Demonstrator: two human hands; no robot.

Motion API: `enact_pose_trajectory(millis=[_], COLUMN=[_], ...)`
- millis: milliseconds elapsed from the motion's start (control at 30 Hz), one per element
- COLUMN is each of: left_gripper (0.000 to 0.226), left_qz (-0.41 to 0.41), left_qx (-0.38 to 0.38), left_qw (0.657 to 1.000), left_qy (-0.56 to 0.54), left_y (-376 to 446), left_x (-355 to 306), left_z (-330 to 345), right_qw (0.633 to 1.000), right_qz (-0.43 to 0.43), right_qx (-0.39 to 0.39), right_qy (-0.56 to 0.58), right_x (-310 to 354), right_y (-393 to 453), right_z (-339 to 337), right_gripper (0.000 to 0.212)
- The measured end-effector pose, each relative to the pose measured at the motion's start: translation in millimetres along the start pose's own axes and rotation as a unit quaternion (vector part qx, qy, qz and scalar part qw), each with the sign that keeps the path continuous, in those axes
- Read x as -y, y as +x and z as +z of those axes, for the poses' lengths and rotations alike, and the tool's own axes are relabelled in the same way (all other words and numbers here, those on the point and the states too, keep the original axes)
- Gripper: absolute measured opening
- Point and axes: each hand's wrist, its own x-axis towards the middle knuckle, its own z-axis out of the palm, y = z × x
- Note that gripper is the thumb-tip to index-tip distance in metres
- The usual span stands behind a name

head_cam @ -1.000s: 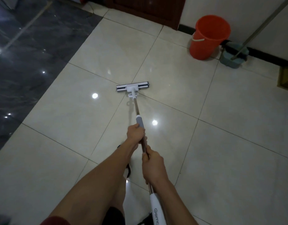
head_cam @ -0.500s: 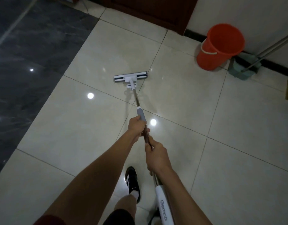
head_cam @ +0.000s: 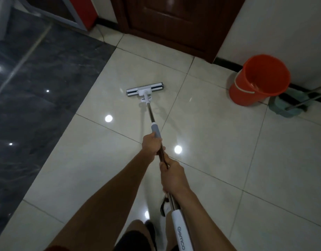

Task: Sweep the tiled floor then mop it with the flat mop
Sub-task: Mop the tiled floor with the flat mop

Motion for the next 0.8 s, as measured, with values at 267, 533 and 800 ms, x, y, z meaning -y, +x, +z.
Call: enact_pose_trajectory(millis=[267,533,800], left_gripper=[0.02,0.033,0.018], left_qz=[-0.011,-0.013,0.008], left_qx=[-0.014,-0.01,-0.019], left_qw=[1.0,1.0,0.999], left_qy=[-0.005,-0.027,-0.043], left_y=[81.3,188.6,284.3], left_x=[-117.9,-237.9,-352.6], left_z=[-5.8,-43.5,-99.4], right_qw=[1.0,1.0,0.999], right_qz=[0.007,0.008,0.016], right_qx=[0.011,0.012,0.03], right_qy=[-0.013,-0.028,0.007], right_x=[99.3,213.3,333.2], right_y=[101.0,218.4,327.1], right_z=[-27.4,-18.8,11.1], right_gripper=[0.043,0.043,0.045])
